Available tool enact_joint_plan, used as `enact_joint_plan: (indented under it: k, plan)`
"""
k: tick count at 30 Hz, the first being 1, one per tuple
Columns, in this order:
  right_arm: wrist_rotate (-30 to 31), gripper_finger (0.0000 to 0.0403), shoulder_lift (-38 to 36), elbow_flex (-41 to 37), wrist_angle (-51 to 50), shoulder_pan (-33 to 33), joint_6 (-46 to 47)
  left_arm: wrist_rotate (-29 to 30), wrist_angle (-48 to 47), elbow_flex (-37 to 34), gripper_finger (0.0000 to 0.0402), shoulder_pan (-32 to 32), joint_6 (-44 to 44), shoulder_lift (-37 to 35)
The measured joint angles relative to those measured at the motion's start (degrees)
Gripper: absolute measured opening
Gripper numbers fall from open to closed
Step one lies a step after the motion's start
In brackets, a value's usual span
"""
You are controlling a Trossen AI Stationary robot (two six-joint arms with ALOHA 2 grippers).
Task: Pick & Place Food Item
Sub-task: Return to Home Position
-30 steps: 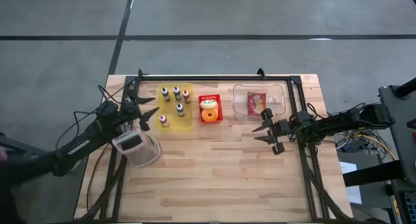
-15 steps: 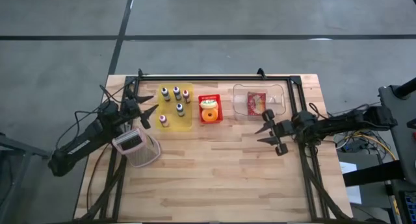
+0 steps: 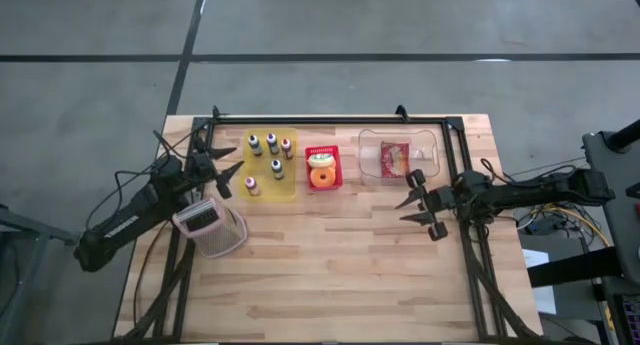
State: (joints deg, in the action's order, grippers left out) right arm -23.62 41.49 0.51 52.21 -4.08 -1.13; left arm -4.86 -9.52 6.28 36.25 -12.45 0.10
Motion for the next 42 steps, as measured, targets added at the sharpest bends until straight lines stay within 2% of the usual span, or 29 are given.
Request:
enact_joint_plan:
  k: [7, 13, 20, 31, 36, 42]
  plan:
    - [6.8, 0.0128, -0.25, 0.0, -2.11, 0.0, -0.29, -0.42, 0.87, 0.0, 0.0223, 0.0, 0.29, -0.02]
    - [7.13, 0.0128, -3.89, 0.0, -3.7, -0.54, 0.69, -0.62, 0.42, -0.02, 0.0223, 0.0, 0.42, 0.0]
    - [7.12, 0.0128, -18.97, 0.0, -20.65, -3.42, 4.64, -2.15, -0.04, -0.02, 0.0223, -0.01, 0.45, -0.02]
    - [6.7, 0.0128, -41.3, 0.0, -36.77, -3.45, 4.1, -3.06, 1.09, -0.02, 0.0223, -0.01, 0.44, 0.0]
    - [1.79, 0.0128, -41.24, 0.02, -34.35, -3.39, 3.38, -3.06, 1.5, 0.0, 0.0223, 0.0, 0.44, 0.02]
    - [1.65, 0.0128, -40.98, 0.02, -35.93, -3.43, 2.2, -3.05, 1.66, -0.02, 0.0223, -0.01, 0.44, 0.07]
